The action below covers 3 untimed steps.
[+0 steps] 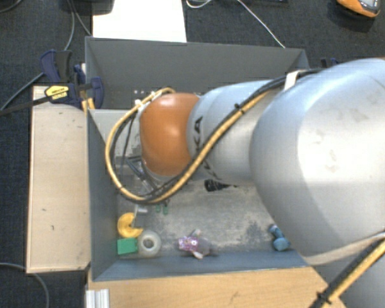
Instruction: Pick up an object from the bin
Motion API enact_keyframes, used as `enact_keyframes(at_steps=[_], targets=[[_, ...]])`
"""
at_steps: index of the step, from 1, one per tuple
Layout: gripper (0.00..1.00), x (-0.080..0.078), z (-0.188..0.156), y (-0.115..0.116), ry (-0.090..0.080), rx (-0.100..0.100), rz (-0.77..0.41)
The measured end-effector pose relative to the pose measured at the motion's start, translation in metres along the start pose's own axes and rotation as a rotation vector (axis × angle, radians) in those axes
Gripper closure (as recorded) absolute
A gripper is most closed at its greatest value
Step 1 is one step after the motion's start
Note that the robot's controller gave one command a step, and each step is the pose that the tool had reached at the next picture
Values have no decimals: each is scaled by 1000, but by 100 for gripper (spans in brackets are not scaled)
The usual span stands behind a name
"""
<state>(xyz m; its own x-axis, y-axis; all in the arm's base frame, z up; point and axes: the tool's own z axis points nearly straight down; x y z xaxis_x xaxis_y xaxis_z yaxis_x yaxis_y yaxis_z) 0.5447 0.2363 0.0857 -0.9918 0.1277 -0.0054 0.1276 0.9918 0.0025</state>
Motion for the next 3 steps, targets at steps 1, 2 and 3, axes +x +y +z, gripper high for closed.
enact_keyframes(at_steps=[1, 2, 3], targets=[[100, -7, 13, 3, 5, 0, -203], [100, -7, 13, 3, 5, 0, -203], [100, -6, 7, 3, 5, -1, -201]])
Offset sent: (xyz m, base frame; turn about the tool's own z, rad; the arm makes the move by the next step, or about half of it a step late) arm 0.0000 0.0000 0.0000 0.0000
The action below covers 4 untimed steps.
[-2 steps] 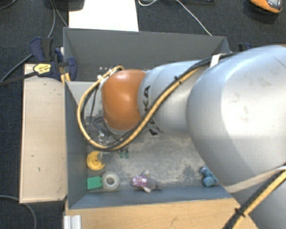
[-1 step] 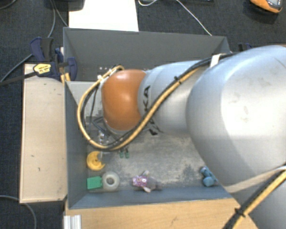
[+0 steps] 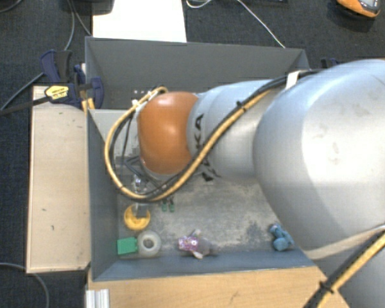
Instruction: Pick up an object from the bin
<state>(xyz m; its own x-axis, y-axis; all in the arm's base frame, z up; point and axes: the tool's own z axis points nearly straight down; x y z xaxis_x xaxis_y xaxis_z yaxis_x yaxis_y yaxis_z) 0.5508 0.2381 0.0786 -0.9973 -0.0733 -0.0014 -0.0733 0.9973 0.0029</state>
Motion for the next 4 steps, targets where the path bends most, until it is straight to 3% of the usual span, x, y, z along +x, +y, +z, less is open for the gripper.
enact_keyframes(at_steps=[4], targets=[[100, 0, -45, 0, 0, 0, 4]])
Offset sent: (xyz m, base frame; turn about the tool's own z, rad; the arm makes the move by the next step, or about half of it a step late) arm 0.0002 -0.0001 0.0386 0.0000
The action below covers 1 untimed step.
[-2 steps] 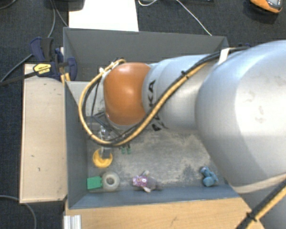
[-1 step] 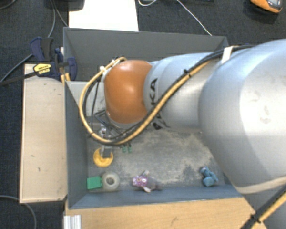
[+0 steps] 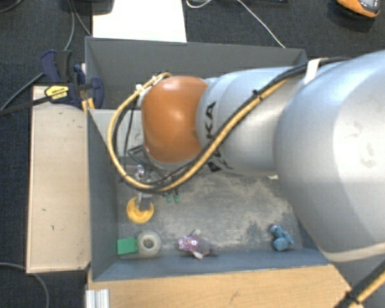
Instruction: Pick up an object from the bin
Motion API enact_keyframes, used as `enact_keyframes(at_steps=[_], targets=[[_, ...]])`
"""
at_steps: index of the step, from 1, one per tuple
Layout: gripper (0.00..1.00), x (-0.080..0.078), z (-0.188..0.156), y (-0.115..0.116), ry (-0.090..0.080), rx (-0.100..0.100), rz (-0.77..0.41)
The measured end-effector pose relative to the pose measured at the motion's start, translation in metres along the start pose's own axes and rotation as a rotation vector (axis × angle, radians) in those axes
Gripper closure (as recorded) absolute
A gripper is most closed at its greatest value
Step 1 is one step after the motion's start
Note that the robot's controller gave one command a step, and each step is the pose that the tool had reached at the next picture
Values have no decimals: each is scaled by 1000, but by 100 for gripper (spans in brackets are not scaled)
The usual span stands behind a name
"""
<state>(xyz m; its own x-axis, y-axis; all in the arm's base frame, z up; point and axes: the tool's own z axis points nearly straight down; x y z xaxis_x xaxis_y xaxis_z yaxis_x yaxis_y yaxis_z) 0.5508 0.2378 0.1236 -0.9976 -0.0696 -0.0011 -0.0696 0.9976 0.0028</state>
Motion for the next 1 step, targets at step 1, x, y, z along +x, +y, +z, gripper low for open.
enact_keyframes(at_steps=[1], targets=[[100, -1, -17, 0, -4, -1, 1]])
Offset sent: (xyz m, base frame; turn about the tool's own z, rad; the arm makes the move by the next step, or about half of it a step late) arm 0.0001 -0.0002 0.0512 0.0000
